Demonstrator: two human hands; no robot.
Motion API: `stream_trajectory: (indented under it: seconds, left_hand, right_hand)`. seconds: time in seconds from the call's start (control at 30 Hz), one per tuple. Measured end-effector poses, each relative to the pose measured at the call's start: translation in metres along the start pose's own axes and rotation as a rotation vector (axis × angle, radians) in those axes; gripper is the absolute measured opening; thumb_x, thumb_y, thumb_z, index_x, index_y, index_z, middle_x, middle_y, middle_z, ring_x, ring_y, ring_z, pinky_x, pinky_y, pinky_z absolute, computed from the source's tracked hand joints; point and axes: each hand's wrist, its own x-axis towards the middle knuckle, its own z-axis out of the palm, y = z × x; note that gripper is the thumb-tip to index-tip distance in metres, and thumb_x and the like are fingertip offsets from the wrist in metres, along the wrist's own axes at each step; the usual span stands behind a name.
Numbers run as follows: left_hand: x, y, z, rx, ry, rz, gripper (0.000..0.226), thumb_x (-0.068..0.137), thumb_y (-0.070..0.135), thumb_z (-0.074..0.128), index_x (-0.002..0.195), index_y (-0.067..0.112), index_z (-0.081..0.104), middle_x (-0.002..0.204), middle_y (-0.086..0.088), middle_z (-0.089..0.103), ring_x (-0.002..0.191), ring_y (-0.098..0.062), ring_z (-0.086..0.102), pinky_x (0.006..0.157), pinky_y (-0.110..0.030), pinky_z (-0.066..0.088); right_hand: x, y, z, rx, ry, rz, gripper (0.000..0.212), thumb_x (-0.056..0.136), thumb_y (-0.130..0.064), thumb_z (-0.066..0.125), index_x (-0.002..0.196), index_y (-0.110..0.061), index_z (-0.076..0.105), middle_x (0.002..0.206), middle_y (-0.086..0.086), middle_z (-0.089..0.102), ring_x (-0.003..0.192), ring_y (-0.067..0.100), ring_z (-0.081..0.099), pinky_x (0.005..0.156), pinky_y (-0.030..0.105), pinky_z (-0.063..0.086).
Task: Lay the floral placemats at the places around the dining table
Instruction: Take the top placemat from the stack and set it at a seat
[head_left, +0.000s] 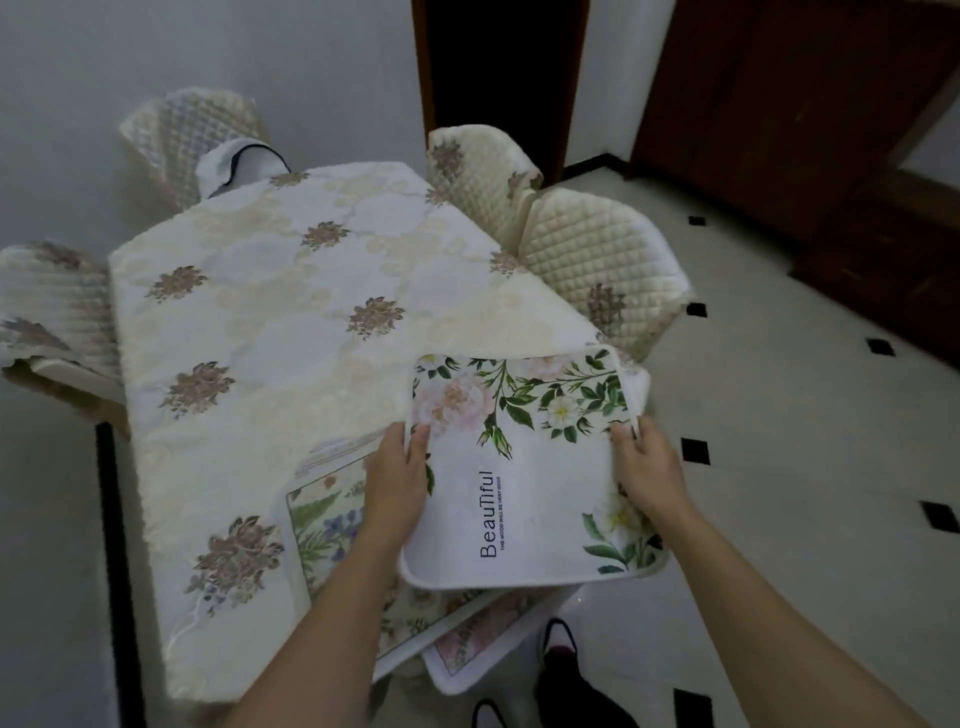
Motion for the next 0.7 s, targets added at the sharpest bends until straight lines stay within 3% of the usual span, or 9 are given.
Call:
stream_trajectory:
  seconds: [0.2, 0.4, 0.7]
  left_hand:
    - [0.002, 0.041, 0.071, 0.036, -0.211, 0.163, 0.035, 0.103, 0.039, 0.042, 0.088, 0.008, 0.049, 0.08, -0.011, 0.056, 0.074, -0.028, 0.055, 0.062, -0.039, 0.041]
    - [-0.006, 0.097, 0.136, 0.054, -0.349, 0.275, 0.033, 0.103, 0.035, 0.044, 0.079, 0.013, 0.04, 0.068, 0.001, 0.047, 0.06, -0.011, 0.043, 0.052, -0.025, 0.03]
    - [-0.007, 0.169, 0.249, 0.021, -0.483, 0.347, 0.029, 0.102, 0.035, 0.046, 0.091, 0.008, 0.051, 0.072, 0.003, 0.053, 0.065, -0.013, 0.051, 0.055, -0.03, 0.037]
  right_hand:
    - [-0.026, 0.051, -0.07, 0.025, 0.243, 0.131, 0.017, 0.101, -0.029, 0.046, 0.103, -0.014, 0.055, 0.098, 0.005, 0.06, 0.089, 0.024, 0.055, 0.069, 0.031, 0.036]
    - [-0.037, 0.09, -0.131, 0.067, 0.427, 0.233, 0.024, 0.101, -0.03, 0.047, 0.105, -0.01, 0.059, 0.096, 0.005, 0.06, 0.085, 0.021, 0.054, 0.059, 0.026, 0.037]
    - [-0.004, 0.151, -0.216, 0.129, 0.578, 0.338, 0.024, 0.1, -0.031, 0.048, 0.098, -0.009, 0.058, 0.095, 0.01, 0.065, 0.09, 0.03, 0.059, 0.075, 0.037, 0.046]
